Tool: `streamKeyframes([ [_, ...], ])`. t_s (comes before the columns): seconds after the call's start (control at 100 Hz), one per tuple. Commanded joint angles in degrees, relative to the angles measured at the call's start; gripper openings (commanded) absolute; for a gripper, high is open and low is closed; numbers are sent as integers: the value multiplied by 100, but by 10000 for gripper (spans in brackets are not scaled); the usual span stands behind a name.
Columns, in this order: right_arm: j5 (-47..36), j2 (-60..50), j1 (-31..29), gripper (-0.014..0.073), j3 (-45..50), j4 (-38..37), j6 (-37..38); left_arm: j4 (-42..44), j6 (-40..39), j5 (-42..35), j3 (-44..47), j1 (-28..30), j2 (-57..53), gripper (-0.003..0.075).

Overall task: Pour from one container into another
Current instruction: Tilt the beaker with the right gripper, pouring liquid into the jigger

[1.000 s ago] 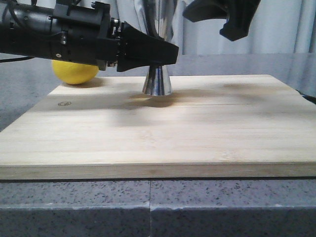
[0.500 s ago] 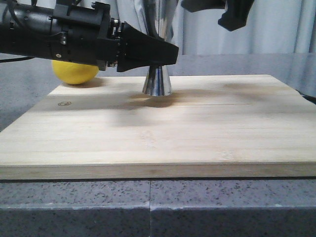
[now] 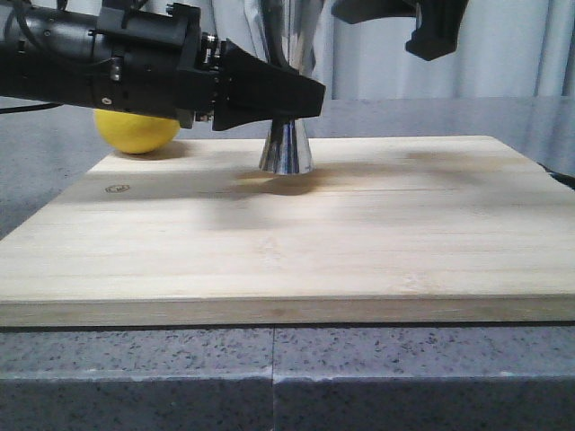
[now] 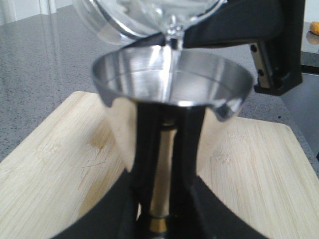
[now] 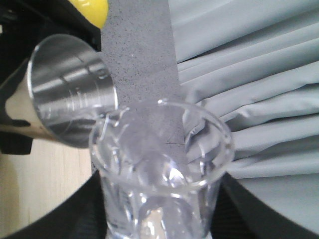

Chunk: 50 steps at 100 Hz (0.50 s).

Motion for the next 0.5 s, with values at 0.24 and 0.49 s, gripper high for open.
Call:
streamKeyframes([
  [0.24,72,-189,9,270,-220,-253,9,-384,-57,661,-158,-51,-238,62],
  [0.49,82,-189,9,270,-220,-372,9,-384,-57,661,-158,-51,-238,61],
])
